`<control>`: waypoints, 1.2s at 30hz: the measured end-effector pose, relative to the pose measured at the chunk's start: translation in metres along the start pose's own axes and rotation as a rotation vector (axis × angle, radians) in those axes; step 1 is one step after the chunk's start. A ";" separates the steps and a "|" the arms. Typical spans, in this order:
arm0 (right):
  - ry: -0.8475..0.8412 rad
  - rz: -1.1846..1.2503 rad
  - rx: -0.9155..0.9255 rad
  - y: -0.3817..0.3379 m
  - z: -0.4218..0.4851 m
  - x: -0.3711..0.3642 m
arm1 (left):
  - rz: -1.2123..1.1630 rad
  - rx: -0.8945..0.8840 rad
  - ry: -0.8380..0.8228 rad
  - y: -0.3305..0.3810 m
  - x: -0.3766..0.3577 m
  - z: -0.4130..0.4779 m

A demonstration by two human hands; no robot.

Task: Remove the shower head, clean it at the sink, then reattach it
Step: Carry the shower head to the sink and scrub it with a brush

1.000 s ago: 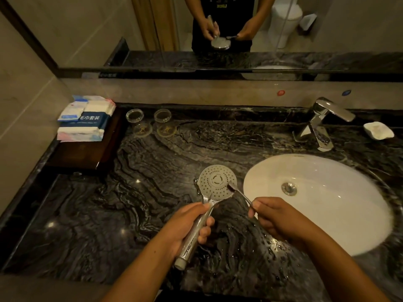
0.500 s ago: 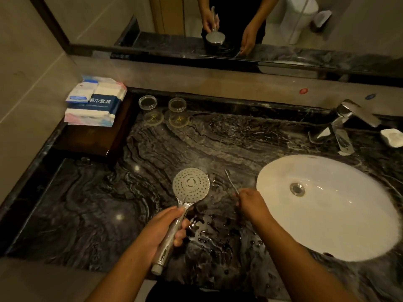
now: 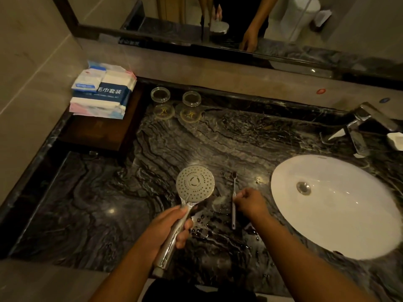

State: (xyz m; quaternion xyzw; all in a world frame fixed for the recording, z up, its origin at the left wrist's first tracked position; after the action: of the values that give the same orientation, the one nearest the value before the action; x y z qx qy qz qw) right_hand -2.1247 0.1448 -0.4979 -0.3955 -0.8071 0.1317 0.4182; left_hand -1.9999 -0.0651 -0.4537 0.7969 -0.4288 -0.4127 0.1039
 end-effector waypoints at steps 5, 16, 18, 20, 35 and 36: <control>0.009 -0.091 0.038 -0.002 0.002 0.000 | 0.035 0.004 -0.028 0.005 0.001 0.001; -0.017 -0.175 0.058 0.001 0.006 0.002 | 0.061 0.004 -0.065 0.001 -0.010 0.003; -0.010 -0.099 0.061 -0.002 -0.001 0.005 | 0.068 -0.003 -0.064 0.000 -0.011 0.004; -0.097 0.192 0.055 -0.012 -0.016 0.007 | 0.077 -0.018 -0.057 0.000 -0.013 0.006; -0.325 0.835 0.186 -0.053 -0.057 0.022 | 0.258 0.039 -0.194 0.011 -0.048 0.018; -0.321 0.816 0.188 -0.052 -0.057 0.026 | 0.295 0.037 -0.209 0.013 -0.049 0.019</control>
State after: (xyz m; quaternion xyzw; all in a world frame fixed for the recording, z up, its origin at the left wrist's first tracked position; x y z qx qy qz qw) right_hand -2.1164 0.1239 -0.4192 -0.6162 -0.6244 0.4183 0.2354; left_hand -2.0363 -0.0313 -0.4311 0.6800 -0.5569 -0.4656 0.1032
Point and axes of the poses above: each hand's wrist, its own z-axis towards the middle knuckle, its own x-axis out of the back of the hand, y = z × x, the point moved 5 cm from there along z, towards the middle knuckle, and after that the axes turned 2 degrees about -x, right-handed, at the moved point
